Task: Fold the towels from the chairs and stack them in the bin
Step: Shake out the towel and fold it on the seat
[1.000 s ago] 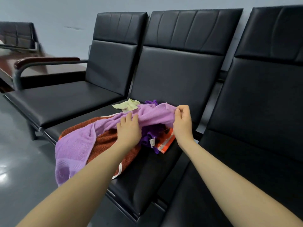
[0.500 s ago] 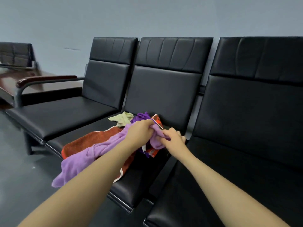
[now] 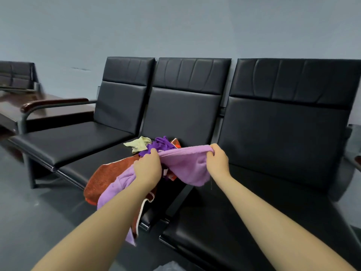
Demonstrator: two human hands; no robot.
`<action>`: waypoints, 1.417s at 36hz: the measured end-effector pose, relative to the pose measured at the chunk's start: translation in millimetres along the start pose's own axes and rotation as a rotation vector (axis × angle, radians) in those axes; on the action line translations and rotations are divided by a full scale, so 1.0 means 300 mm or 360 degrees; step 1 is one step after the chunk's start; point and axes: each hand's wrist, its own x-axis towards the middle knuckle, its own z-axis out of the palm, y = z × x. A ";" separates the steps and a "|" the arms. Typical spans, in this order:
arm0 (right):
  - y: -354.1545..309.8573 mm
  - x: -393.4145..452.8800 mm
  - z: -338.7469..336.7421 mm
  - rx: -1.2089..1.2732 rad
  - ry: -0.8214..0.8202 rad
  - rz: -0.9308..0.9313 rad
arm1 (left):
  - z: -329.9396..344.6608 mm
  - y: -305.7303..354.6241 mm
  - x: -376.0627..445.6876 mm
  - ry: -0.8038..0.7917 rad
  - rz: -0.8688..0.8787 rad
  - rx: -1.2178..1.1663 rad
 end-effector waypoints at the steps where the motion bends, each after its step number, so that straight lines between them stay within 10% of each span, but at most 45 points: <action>1: -0.003 -0.009 -0.004 0.0051 -0.0007 0.0012 | -0.013 0.002 0.001 0.0046 0.0010 -0.0055; 18: -0.155 -0.060 -0.137 0.0407 -0.0076 -0.0423 | -0.321 0.212 -0.026 0.0878 0.0791 -0.0073; 30: -0.113 -0.090 -0.366 0.0737 -0.0198 -0.0465 | -0.429 0.459 -0.055 0.0304 0.0972 -0.0940; 41: 0.013 -0.051 -0.607 0.0283 0.0429 -0.0195 | -0.379 0.686 -0.146 0.0397 0.1430 -0.0514; 46: 0.106 -0.023 -0.706 0.0078 0.0801 0.0095 | -0.290 0.730 -0.192 0.0234 0.1275 -0.0115; 51: 0.164 -0.018 -0.769 -0.0065 0.0970 0.0313 | -0.221 0.756 -0.182 -0.0251 0.0878 -0.0596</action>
